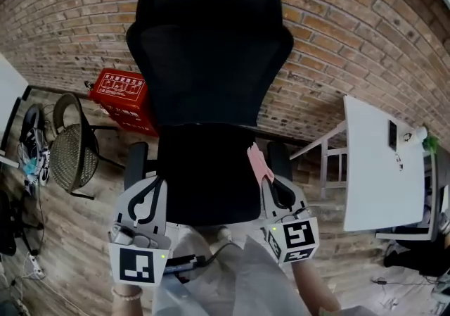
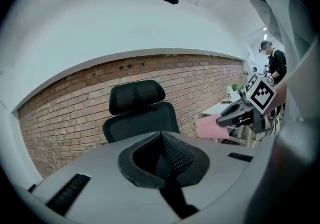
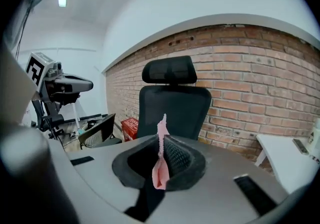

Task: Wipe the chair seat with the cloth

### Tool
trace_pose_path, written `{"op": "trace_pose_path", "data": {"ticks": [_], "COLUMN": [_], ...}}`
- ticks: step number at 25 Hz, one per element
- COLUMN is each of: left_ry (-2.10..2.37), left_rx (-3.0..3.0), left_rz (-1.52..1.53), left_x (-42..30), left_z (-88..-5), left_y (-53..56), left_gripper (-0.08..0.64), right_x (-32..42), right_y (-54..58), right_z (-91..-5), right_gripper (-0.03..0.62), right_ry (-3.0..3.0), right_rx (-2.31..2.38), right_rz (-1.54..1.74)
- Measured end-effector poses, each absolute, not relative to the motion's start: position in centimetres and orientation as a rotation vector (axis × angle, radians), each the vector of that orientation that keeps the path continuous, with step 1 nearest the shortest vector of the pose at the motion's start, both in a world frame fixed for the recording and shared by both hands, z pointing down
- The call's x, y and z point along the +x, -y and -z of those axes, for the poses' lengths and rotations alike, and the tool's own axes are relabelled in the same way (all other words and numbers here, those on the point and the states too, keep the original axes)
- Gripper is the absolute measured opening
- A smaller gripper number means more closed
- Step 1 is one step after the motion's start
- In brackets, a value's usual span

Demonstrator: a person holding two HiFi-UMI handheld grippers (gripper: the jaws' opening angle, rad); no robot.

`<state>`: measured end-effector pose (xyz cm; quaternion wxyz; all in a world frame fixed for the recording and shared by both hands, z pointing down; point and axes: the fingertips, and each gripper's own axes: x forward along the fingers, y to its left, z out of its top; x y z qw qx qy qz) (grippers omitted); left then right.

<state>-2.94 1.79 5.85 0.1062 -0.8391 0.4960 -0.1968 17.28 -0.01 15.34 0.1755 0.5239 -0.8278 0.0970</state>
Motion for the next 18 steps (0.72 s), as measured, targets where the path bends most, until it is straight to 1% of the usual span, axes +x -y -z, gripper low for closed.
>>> {"op": "trace_pose_path", "data": {"ticks": [4,11,18], "left_ry": [-1.612,-1.552,-1.562], "left_rx": [-2.511,-2.455,-2.429], "left_rz": [0.491,0.488,0.498], "left_x": [-2.7,-2.0,-1.8], "left_z": [-4.6,-3.0,-2.9], "left_y": [-3.3,-5.0,-5.3], "left_gripper": [0.018,0.018,0.018], "right_x": [17.7,16.9,16.2], "right_y": [-0.6,-2.4,-2.7], "right_z": [-12.3,-9.6,-9.5], "right_gripper": [0.049,0.049,0.049], "right_ry": [2.392,2.454,2.489], "right_rx": [1.501,1.477,1.457], "right_rz": [-0.198,-0.123,-0.132]}}
